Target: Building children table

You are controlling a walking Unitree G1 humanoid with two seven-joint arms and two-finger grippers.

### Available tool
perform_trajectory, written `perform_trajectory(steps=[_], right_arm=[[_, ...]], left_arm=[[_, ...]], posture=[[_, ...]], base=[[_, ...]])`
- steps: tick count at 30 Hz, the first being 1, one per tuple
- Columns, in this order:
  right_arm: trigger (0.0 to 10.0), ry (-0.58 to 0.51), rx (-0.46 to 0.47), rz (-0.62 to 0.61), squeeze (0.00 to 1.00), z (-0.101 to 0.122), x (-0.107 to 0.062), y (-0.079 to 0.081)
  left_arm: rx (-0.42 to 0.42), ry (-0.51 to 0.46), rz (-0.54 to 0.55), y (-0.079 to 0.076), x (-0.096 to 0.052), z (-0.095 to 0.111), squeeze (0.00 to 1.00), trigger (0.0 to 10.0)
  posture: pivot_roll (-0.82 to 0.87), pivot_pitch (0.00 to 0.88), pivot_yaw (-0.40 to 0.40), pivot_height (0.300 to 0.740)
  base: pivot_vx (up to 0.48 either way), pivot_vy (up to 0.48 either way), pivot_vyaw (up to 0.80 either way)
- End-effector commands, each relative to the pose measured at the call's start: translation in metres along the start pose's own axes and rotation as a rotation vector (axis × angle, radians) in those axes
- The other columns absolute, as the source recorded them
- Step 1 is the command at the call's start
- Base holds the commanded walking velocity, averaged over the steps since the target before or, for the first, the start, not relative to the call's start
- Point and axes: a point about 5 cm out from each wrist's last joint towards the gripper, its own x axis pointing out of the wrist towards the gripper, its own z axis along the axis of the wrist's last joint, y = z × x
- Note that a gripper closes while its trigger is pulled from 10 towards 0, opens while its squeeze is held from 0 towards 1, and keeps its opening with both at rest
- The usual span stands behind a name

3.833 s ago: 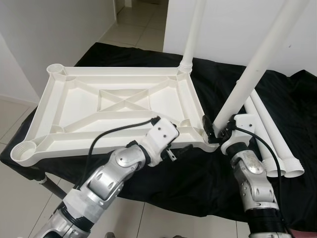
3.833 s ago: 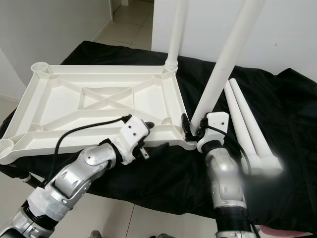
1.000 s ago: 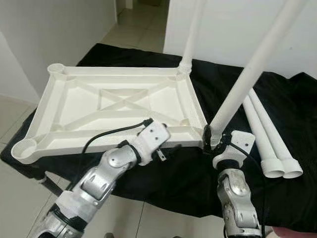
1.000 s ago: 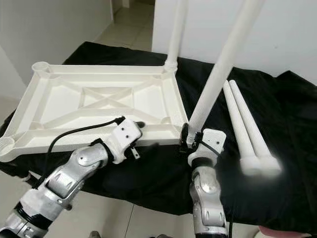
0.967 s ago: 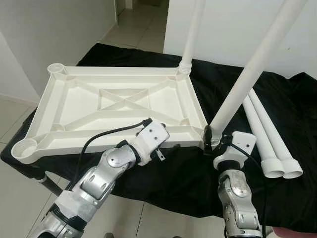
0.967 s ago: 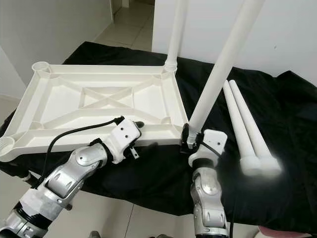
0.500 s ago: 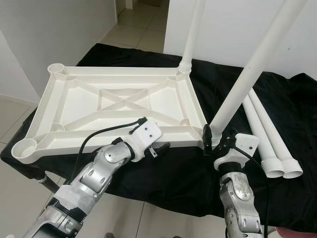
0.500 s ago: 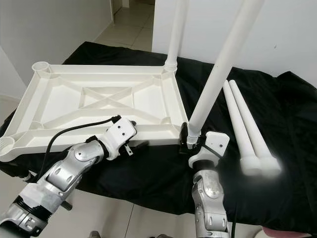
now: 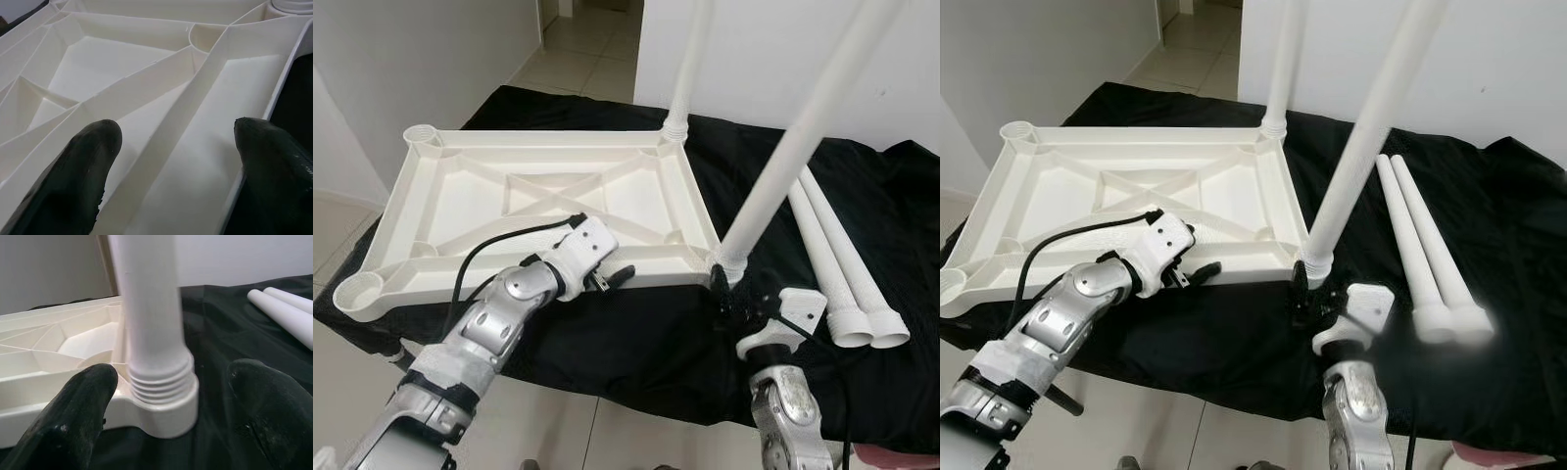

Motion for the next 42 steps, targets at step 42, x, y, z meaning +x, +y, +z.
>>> perform_trajectory(steps=[42], right_arm=[[10.0,0.011,-0.048,0.035,0.0,-0.011,0.005,0.0]], left_arm=[[-0.215,0.104,-0.046,0.037,-0.001,-0.014,0.0,10.0]], posture=[[-0.02,0.105,-0.024,0.74]], base=[[0.0,0.0,0.0]])
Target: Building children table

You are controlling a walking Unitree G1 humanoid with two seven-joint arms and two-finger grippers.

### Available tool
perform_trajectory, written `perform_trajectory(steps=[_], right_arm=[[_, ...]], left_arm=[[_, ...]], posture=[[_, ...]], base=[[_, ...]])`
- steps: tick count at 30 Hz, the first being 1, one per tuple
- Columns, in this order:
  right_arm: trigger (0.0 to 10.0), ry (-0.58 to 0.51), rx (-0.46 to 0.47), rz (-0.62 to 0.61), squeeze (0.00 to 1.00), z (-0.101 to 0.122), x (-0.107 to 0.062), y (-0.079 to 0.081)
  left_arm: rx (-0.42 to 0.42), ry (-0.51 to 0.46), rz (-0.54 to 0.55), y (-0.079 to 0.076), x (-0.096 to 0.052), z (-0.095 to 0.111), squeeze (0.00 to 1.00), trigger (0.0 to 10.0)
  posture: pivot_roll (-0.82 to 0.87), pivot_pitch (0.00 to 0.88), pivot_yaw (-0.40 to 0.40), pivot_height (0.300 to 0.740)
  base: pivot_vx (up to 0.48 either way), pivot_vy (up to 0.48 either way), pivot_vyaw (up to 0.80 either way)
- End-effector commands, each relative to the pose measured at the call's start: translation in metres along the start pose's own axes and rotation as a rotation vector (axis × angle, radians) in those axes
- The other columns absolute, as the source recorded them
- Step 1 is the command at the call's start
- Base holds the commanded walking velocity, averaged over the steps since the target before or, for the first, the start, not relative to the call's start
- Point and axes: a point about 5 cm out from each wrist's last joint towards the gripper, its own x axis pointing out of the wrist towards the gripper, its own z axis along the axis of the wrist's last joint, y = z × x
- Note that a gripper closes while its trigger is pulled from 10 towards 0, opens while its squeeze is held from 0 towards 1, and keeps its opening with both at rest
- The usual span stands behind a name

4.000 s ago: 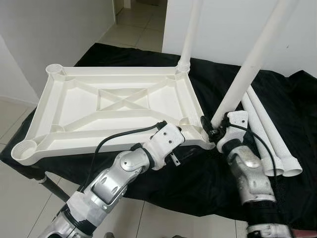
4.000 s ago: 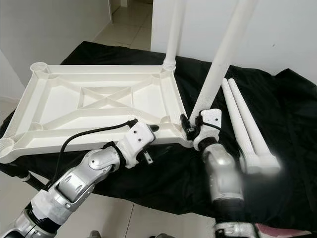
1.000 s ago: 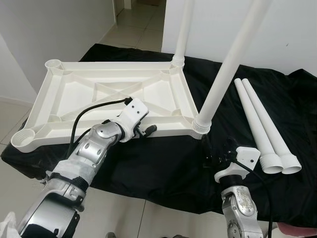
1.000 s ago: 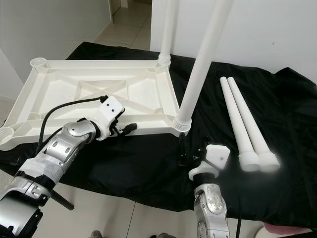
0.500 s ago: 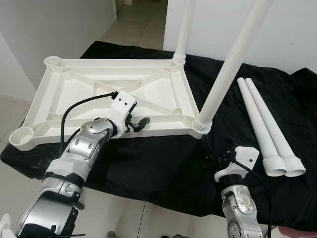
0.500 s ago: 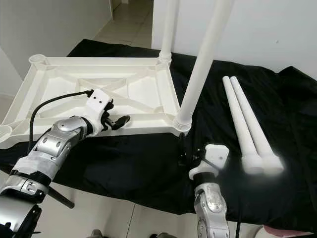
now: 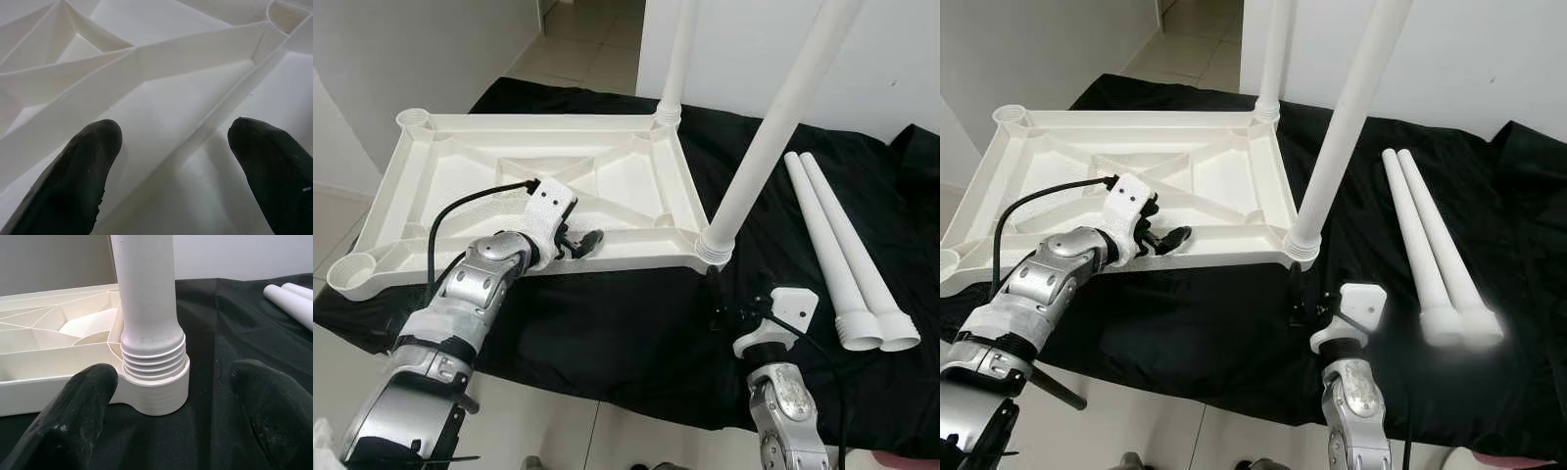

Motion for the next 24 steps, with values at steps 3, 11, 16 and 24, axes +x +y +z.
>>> perform_trajectory(steps=[3,11,16,24], right_arm=[[10.0,0.012,-0.011,0.002,0.0,-0.004,-0.001,-0.001],[10.0,0.013,-0.019,-0.002,0.0,-0.005,-0.001,0.0],[10.0,0.012,-0.023,-0.004,0.0,-0.006,0.0,0.001],[10.0,0.013,-0.032,-0.009,0.0,-0.007,0.001,0.001]], left_arm=[[0.008,0.063,-0.152,-0.006,0.003,-0.005,0.0,10.0],[-0.016,0.172,-0.084,0.003,0.008,-0.013,0.0,10.0],[-0.048,0.227,-0.018,0.011,0.013,-0.014,0.0,10.0],[-0.08,0.258,0.031,0.017,0.019,-0.01,0.0,10.0]], posture=[[-0.02,0.106,-0.022,0.74],[-0.03,0.11,-0.013,0.74],[-0.03,0.11,-0.007,0.74],[-0.04,0.112,-0.001,0.74]], base=[[0.0,0.0,0.0],[0.0,0.0,0.0],[0.0,0.0,0.0],[0.0,0.0,0.0]])
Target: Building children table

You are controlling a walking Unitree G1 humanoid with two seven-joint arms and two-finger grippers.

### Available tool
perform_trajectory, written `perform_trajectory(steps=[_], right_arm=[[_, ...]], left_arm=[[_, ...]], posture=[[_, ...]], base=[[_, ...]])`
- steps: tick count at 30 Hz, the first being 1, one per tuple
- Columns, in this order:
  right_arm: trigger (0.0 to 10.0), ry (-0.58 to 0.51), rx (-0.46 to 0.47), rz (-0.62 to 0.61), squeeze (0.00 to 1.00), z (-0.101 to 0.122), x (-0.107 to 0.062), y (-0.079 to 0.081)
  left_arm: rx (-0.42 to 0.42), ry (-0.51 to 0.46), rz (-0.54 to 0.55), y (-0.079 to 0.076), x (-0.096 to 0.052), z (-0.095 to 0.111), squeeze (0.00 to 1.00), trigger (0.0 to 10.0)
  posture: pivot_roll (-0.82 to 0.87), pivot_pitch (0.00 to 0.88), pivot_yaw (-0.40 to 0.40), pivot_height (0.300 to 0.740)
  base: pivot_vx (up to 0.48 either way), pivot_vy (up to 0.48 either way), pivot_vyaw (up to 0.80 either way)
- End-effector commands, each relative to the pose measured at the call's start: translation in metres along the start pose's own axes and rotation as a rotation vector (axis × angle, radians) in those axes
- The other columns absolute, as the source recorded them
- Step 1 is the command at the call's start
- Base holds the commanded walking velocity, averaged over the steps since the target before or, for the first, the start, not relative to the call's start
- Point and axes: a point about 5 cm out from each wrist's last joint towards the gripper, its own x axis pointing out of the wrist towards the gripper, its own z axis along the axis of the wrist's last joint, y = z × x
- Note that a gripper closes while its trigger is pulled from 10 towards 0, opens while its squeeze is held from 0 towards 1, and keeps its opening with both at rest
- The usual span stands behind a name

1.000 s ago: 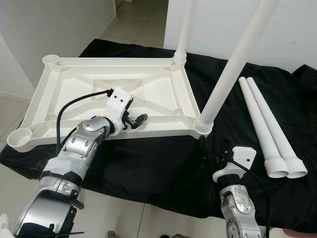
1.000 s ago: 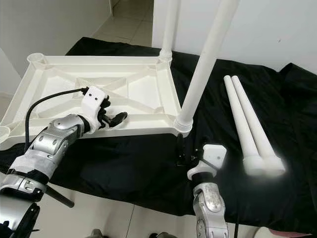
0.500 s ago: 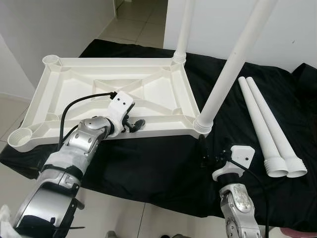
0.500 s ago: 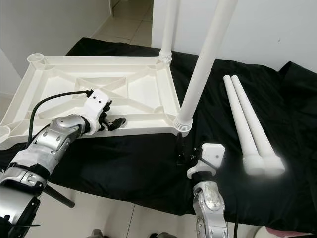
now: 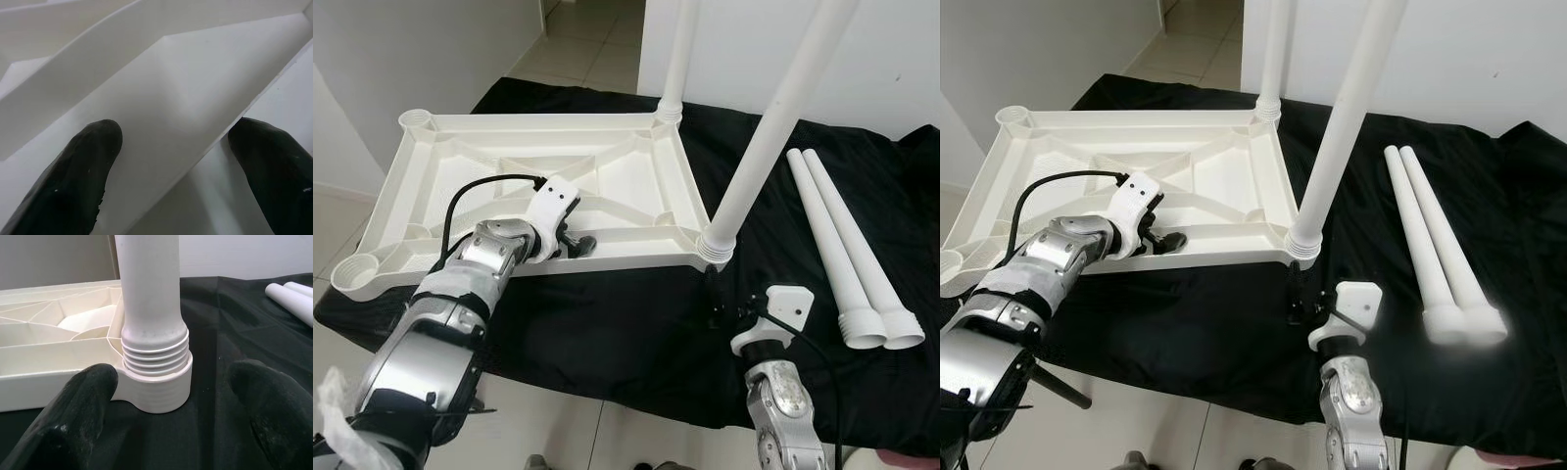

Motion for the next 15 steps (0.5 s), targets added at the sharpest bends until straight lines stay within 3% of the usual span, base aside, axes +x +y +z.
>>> perform_trajectory(steps=[1,2,3,4,5,6,9,10,15], right_arm=[[10.0,0.014,0.0,-0.004,0.0,-0.0043,-0.0024,0.0001],[10.0,0.014,-0.001,-0.005,0.0,-0.0043,-0.0025,0.0],[10.0,0.013,-0.002,-0.006,0.0,-0.0044,-0.0026,0.0],[10.0,0.013,-0.002,-0.006,0.0,-0.0044,-0.0026,0.0],[10.0,0.014,-0.003,-0.007,0.0,-0.0046,-0.0026,0.0],[10.0,0.013,-0.003,-0.008,0.0,-0.0047,-0.0023,0.0001],[10.0,0.013,-0.003,-0.009,0.0,-0.0048,-0.002,0.0002],[10.0,0.011,-0.005,-0.012,0.0,-0.0049,-0.0011,0.0],[10.0,0.009,-0.005,-0.017,0.0,-0.0047,0.0002,-0.0005]], left_arm=[[-0.014,0.047,0.032,0.0009,0.002,-0.0095,0.0,10.0],[-0.009,0.049,0.032,0.0011,0.0024,-0.0088,0.0,8.2],[-0.004,0.048,0.032,0.0011,0.0028,-0.0082,0.0,5.5],[-0.004,0.048,0.032,0.0011,0.0028,-0.0082,0.0,5.5],[0.001,0.049,0.033,0.0014,0.0033,-0.0075,0.0,3.8],[0.011,0.047,0.034,0.0012,0.0038,-0.0062,0.0,0.7],[0.018,0.045,0.035,0.001,0.0042,-0.0054,0.0,0.7],[0.031,0.039,0.037,-0.0004,0.005,-0.0042,0.0,0.0],[0.044,0.036,0.035,-0.0029,0.0061,-0.0038,0.0,0.0]], posture=[[-0.04,0.112,0.0,0.74],[-0.04,0.112,0.001,0.74],[-0.04,0.111,0.001,0.74],[-0.04,0.111,0.001,0.74],[-0.04,0.112,0.001,0.74],[-0.04,0.111,0.003,0.74],[-0.04,0.111,0.004,0.74],[-0.04,0.109,0.005,0.74],[-0.04,0.109,0.005,0.74]], base=[[0.0,0.0,0.0],[0.0,0.0,0.0],[0.0,0.0,0.0],[0.0,0.0,0.0],[0.0,0.0,0.0],[0.0,0.0,0.0],[0.0,0.0,0.0],[0.0,0.0,0.0],[0.0,0.0,0.0]])
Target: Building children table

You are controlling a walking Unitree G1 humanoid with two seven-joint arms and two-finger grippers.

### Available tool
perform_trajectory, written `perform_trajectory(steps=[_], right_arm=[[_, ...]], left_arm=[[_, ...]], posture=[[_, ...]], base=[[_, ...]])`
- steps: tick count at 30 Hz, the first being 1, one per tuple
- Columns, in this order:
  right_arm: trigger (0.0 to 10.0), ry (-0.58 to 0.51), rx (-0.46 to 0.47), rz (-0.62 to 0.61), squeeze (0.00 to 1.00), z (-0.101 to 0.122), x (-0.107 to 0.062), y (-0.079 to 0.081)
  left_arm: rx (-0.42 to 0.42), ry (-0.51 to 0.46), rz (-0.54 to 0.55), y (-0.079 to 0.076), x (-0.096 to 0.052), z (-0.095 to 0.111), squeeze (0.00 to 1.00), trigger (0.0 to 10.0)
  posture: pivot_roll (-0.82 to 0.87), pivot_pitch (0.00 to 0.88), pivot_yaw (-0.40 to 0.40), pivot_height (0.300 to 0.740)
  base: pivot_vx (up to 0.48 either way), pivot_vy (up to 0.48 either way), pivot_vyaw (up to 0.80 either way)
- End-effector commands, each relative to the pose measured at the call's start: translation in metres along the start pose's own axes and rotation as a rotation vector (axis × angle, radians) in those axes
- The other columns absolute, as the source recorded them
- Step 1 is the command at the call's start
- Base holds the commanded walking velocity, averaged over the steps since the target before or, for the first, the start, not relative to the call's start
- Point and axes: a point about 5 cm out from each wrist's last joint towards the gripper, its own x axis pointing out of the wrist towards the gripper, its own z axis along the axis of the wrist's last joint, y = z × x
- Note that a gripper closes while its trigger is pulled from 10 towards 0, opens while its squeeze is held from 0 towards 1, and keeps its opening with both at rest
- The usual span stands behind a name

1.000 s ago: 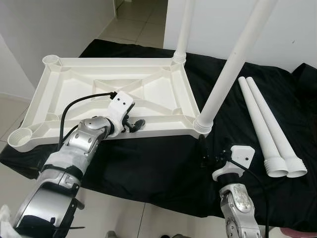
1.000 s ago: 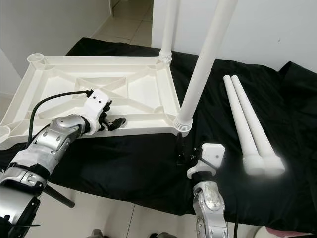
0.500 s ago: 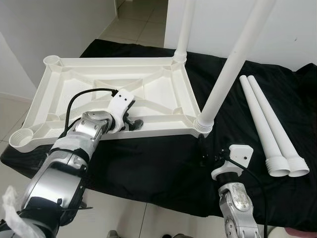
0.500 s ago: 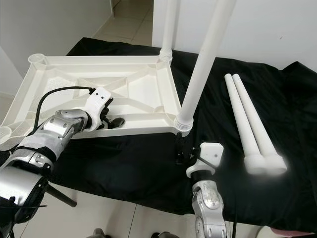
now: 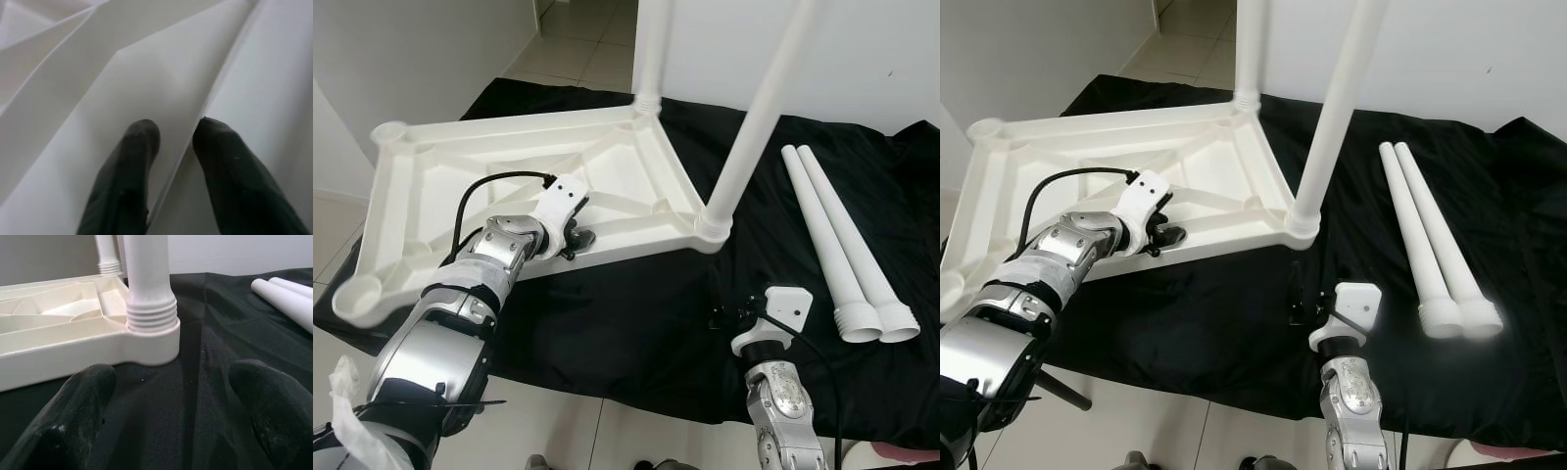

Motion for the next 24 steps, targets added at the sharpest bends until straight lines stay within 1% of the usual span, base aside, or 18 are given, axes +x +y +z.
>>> perform_trajectory(steps=[1,3,7,9,13,14,15,16,17,20,24], right_arm=[[10.0,0.0,0.001,-0.008,0.0,-0.002,0.001,0.0],[10.0,-0.001,0.0,-0.009,0.0,-0.002,0.001,0.0],[10.0,-0.005,0.001,-0.008,0.0,-0.002,0.005,0.001],[10.0,-0.005,0.001,-0.008,0.0,-0.002,0.005,0.001],[10.0,-0.006,0.001,-0.008,0.0,-0.002,0.007,0.002],[10.0,-0.007,0.001,-0.007,0.0,-0.003,0.008,0.002],[10.0,-0.007,0.001,-0.007,0.0,-0.003,0.008,0.002],[10.0,-0.008,0.001,-0.006,0.0,-0.003,0.009,0.002],[10.0,-0.008,0.001,-0.006,0.0,-0.003,0.009,0.002],[10.0,-0.011,0.001,-0.004,0.0,-0.003,0.01,0.003],[10.0,-0.011,0.002,-0.003,0.0,-0.004,0.01,0.004]], left_arm=[[0.001,0.045,0.042,0.001,0.001,-0.011,0.0,0.0],[0.001,0.042,0.042,0.0,0.002,-0.011,0.0,0.0],[0.005,0.004,0.015,-0.009,0.004,-0.005,0.0,0.0],[0.005,0.004,0.015,-0.009,0.004,-0.005,0.0,0.0],[0.012,-0.031,-0.002,-0.015,0.006,0.0,0.0,0.0],[0.016,-0.059,-0.017,-0.019,0.007,0.003,0.0,4.1],[0.016,-0.059,-0.017,-0.019,0.007,0.003,0.0,4.1],[0.025,-0.089,-0.034,-0.023,0.007,0.007,0.0,10.0],[0.025,-0.089,-0.034,-0.023,0.007,0.007,0.0,10.0],[0.047,-0.127,-0.072,-0.033,0.007,0.012,0.0,10.0],[0.069,-0.148,-0.094,-0.038,0.007,0.014,0.0,10.0]], posture=[[-0.04,0.101,0.006,0.74],[-0.04,0.1,0.005,0.74],[-0.03,0.095,0.002,0.74],[-0.03,0.095,0.002,0.74],[-0.02,0.095,-0.001,0.74],[-0.02,0.096,0.0,0.74],[-0.02,0.096,0.0,0.74],[-0.02,0.097,-0.001,0.74],[-0.02,0.097,-0.001,0.74],[-0.02,0.099,0.0,0.74],[-0.01,0.1,0.004,0.74]], base=[[0.0,0.0,0.0],[0.0,0.0,0.0],[0.0,0.0,0.0],[0.0,0.0,0.0],[0.0,0.0,0.0],[0.0,0.0,0.0],[0.0,0.0,0.0],[0.0,0.0,0.0],[0.0,0.0,0.0],[0.0,0.0,0.0],[0.0,0.0,0.0]])
